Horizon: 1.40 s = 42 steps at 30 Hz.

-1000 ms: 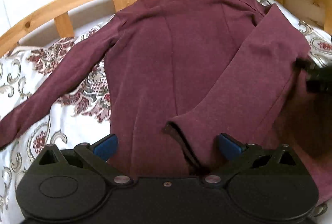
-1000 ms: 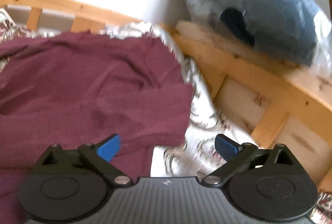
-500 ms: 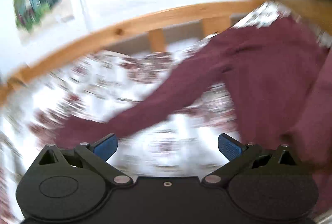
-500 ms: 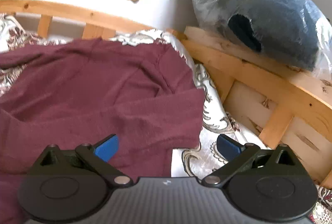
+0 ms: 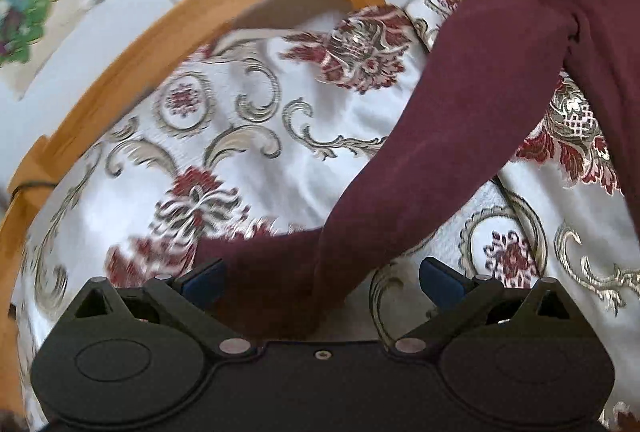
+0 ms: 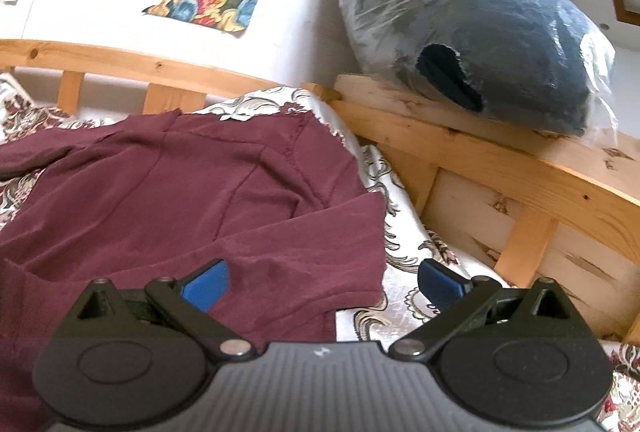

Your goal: Fold small clothes

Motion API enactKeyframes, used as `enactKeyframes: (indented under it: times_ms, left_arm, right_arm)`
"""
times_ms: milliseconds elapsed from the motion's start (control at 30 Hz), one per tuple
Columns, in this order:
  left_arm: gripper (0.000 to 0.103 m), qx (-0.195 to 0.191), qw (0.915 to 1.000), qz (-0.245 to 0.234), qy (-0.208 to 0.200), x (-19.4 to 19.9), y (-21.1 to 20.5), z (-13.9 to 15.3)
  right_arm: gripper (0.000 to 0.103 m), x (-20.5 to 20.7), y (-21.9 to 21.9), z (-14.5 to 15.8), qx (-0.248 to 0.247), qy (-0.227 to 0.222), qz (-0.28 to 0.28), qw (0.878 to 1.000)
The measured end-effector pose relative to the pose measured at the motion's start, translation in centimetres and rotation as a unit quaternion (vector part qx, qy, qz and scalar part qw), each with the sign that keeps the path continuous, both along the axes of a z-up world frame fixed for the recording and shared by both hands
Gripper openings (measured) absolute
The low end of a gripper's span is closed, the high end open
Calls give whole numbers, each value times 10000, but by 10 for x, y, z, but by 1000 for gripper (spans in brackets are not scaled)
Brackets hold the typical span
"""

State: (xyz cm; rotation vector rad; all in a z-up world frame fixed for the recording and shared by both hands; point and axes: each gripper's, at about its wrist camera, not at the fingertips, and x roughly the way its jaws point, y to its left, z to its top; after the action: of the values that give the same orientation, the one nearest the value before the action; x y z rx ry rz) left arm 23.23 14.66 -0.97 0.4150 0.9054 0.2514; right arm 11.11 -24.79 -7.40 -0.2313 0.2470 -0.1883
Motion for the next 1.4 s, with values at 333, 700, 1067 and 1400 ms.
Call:
enactKeyframes:
  times_ms: [333, 700, 1067, 1400]
  left_arm:
    - [43, -80, 9917, 62, 1280, 40, 7, -10]
    - [1, -686, 9853, 519, 1473, 27, -1, 33]
    - [1, -1937, 9711, -317, 1357, 5, -110, 122]
    - [1, -2043, 9505, -1547, 1757, 21, -228, 109]
  right_arm:
    - [103, -6, -1, 2, 205, -146, -260, 9993]
    - [103, -17, 2, 13, 401, -294, -135, 9987]
    - [103, -33, 2, 30, 538, -645, 69, 9964]
    - [103, -47, -29, 43, 2315, 344, 3609, 9027]
